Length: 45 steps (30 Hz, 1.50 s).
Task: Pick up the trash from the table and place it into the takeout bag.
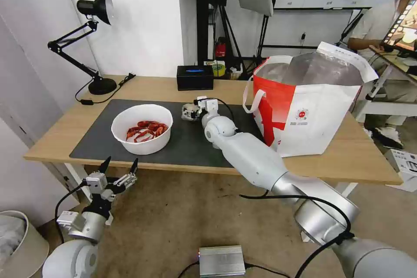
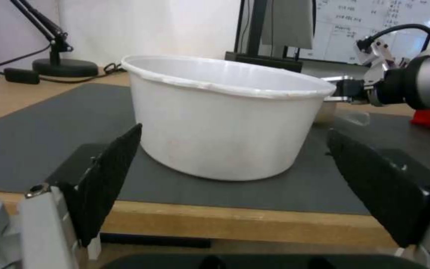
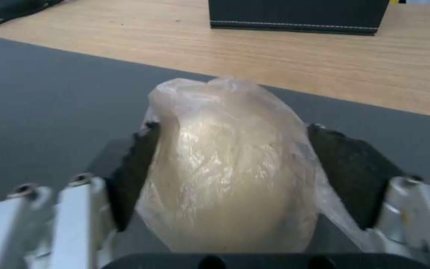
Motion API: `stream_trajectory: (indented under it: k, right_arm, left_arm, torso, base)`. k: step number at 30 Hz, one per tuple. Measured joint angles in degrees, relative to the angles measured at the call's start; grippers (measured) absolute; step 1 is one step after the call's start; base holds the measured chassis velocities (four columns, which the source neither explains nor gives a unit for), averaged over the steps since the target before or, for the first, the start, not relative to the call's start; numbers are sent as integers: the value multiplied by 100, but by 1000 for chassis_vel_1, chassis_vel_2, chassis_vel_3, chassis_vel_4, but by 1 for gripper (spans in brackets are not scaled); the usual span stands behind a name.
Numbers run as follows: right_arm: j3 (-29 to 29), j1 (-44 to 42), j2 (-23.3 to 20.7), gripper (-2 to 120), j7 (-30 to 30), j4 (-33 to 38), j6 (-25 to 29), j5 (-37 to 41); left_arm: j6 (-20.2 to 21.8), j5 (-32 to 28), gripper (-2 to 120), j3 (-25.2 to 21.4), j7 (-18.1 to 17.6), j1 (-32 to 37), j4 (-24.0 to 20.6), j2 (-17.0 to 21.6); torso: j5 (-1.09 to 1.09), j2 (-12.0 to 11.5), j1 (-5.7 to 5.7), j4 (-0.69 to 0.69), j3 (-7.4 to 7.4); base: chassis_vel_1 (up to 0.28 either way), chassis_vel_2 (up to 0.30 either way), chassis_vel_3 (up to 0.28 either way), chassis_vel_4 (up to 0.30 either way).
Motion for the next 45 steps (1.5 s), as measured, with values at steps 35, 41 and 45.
stream_trajectory:
  k: [35,41,45]
  right_arm:
    - [-48,-57,-155,0,90,287,91,35]
    - [-245,52,-423,0,114,617,296,44]
    - [-335,81,-656,0,128,900,578,-23]
  left_arm:
    - [-35,-12,100,-66,0,9,21,-46]
    - [-35,-24,100,-99,0,2,21,-28]
    - [-35,-25,100,-102,0,-5,22,-23]
  torso:
    - [0,0,0,0,0]
    - [0,0,0,0,0]
    - [0,0,0,0,0]
  base:
    - [0,0,0,0]
    - [0,0,0,0]
    - [0,0,0,0]
